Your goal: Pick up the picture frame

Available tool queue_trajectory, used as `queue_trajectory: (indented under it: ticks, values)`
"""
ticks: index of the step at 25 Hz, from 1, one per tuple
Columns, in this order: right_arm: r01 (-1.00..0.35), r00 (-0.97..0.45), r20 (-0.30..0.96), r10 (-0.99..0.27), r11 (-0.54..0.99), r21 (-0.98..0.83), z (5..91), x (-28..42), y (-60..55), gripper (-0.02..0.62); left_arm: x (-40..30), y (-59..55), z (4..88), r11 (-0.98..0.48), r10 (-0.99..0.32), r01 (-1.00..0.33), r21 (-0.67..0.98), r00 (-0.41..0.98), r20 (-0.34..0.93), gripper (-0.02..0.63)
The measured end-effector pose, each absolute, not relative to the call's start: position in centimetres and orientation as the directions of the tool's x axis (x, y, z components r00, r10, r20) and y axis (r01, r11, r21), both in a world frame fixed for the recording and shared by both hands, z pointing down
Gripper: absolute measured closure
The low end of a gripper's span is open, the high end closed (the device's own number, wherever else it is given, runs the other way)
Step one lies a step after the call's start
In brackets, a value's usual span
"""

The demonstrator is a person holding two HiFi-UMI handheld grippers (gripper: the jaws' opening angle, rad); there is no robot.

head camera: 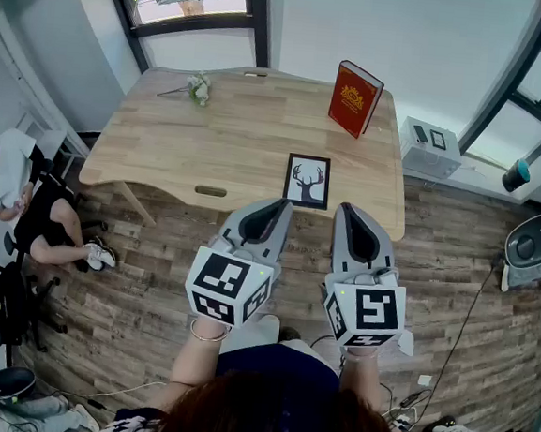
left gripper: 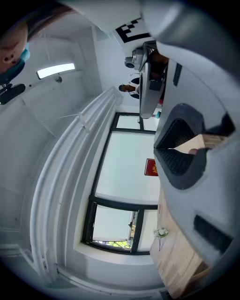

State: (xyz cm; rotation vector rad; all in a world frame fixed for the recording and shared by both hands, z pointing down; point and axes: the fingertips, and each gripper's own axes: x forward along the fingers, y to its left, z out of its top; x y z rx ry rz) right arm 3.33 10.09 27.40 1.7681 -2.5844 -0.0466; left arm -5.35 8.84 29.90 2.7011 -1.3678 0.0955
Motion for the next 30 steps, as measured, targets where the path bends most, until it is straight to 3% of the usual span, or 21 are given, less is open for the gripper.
queue_trajectory:
  ticks: [30]
  values:
    - [-0.963,-0.269,0.032,-0.963,0.269,-0.003,29.0,1.9,3.5,0.571,-6.4,1.5,32.3,-0.657,-0.731,-0.746,0.11,0.666,0.147,0.578]
